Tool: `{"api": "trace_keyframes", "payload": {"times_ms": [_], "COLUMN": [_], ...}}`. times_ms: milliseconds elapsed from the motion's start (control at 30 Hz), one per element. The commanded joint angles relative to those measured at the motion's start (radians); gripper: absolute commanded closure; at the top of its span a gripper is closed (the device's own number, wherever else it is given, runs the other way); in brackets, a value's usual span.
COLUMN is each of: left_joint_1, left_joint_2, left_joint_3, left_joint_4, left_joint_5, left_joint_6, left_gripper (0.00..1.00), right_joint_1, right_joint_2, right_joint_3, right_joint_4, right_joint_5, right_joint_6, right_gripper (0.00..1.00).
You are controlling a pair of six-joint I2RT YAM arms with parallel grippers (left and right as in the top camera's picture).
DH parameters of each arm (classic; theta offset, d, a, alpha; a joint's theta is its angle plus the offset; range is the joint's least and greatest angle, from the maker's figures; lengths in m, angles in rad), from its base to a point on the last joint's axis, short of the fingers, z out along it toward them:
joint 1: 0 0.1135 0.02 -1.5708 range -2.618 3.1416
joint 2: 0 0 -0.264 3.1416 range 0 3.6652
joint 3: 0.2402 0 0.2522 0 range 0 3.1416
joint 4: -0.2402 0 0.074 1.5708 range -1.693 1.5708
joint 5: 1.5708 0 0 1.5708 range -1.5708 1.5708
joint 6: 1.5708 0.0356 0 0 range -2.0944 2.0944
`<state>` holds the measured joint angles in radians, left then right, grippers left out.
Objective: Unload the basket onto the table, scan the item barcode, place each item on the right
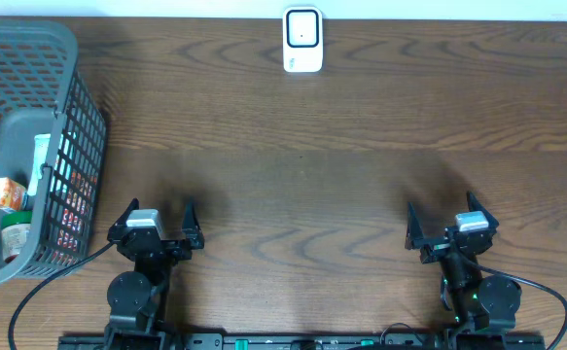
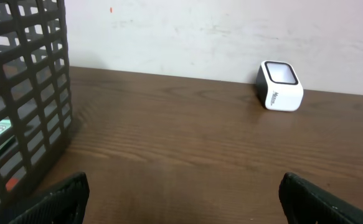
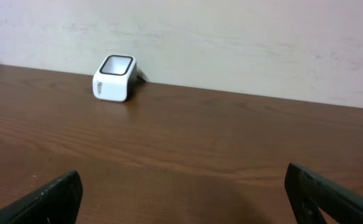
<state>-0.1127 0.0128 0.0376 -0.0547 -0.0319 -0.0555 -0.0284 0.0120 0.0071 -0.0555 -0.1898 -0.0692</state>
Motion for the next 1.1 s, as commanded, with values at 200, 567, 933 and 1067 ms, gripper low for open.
{"api": "trace_keyframes", "payload": {"times_ms": [200,567,933,1067], "left_joint_1": [-0.003,-0.003,-0.003,-0.003], "left_joint_2": [-0.008,-0.008,0.027,0.100], "left_joint_3": [-0.034,-0.027,0.143,0.245], "left_joint_4": [-0.010,-0.011,-0.167,-0.266], "left_joint_5": [-0.002,0.049,0.100,0.105], "left_joint_6": [-0.009,-0.062,-0.061,-0.062], "left_gripper": [0.02,0.02,0.02,0.02], "right_joint_1": [0.010,0.010,0.010,0.010], "right_joint_2": [0.002,0.002,0.002,0.002], "right_joint_3": [-0.002,-0.002,-0.002,-0.002], "right_joint_4": [-0.005,-0.005,-0.005,-0.005], "right_joint_5": [0.001,0.001,0.001,0.001], "right_joint_6": [0.012,0.012,0.012,0.012], "right_gripper": [0.01,0.01,0.01,0.01]}}
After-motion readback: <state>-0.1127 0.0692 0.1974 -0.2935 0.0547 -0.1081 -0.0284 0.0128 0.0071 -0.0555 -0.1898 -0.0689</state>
